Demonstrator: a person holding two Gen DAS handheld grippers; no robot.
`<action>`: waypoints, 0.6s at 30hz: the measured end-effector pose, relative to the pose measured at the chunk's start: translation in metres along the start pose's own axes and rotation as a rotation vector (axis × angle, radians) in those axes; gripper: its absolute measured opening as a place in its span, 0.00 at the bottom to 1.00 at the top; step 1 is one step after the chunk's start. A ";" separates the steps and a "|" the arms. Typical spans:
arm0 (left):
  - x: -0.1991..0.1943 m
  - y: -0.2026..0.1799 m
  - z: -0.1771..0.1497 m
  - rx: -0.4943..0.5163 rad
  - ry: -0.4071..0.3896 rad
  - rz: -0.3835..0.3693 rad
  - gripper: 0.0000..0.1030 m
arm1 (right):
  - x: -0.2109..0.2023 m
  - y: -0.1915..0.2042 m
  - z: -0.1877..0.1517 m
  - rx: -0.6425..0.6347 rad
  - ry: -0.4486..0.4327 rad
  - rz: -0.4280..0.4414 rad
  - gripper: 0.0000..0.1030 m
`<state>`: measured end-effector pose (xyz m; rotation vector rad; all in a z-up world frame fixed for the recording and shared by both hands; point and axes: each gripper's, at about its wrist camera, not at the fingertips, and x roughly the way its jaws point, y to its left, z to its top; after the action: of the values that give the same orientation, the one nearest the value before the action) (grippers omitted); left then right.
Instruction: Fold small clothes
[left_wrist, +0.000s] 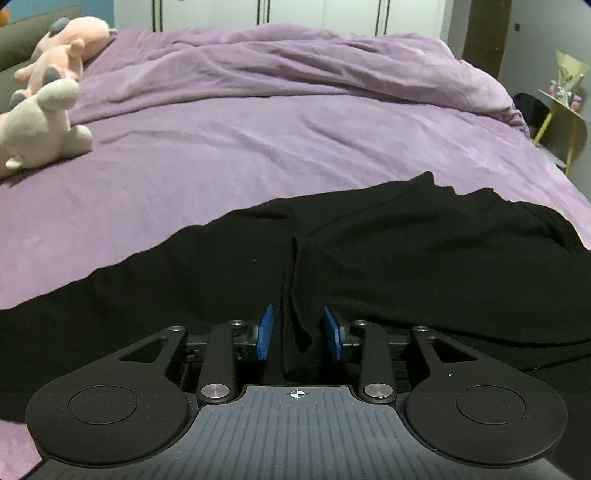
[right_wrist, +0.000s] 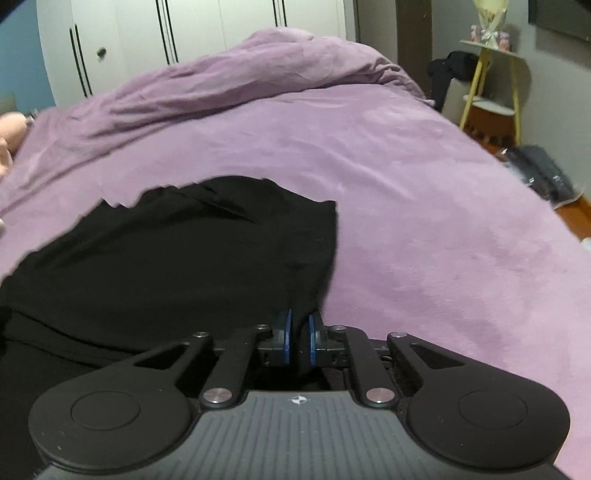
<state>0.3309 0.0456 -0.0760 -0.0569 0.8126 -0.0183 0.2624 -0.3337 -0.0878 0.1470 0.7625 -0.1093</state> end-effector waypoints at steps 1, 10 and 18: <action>0.000 -0.001 0.000 -0.004 0.002 0.001 0.34 | 0.002 0.000 -0.002 -0.005 -0.001 -0.006 0.08; -0.003 -0.004 -0.003 0.017 0.014 0.003 0.43 | -0.022 0.014 0.000 -0.045 -0.065 -0.052 0.12; -0.001 0.000 -0.007 -0.046 0.034 0.012 0.52 | -0.013 0.041 -0.021 -0.204 -0.043 -0.023 0.14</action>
<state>0.3253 0.0456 -0.0797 -0.0950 0.8478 0.0107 0.2450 -0.2890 -0.0900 -0.0575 0.7278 -0.0555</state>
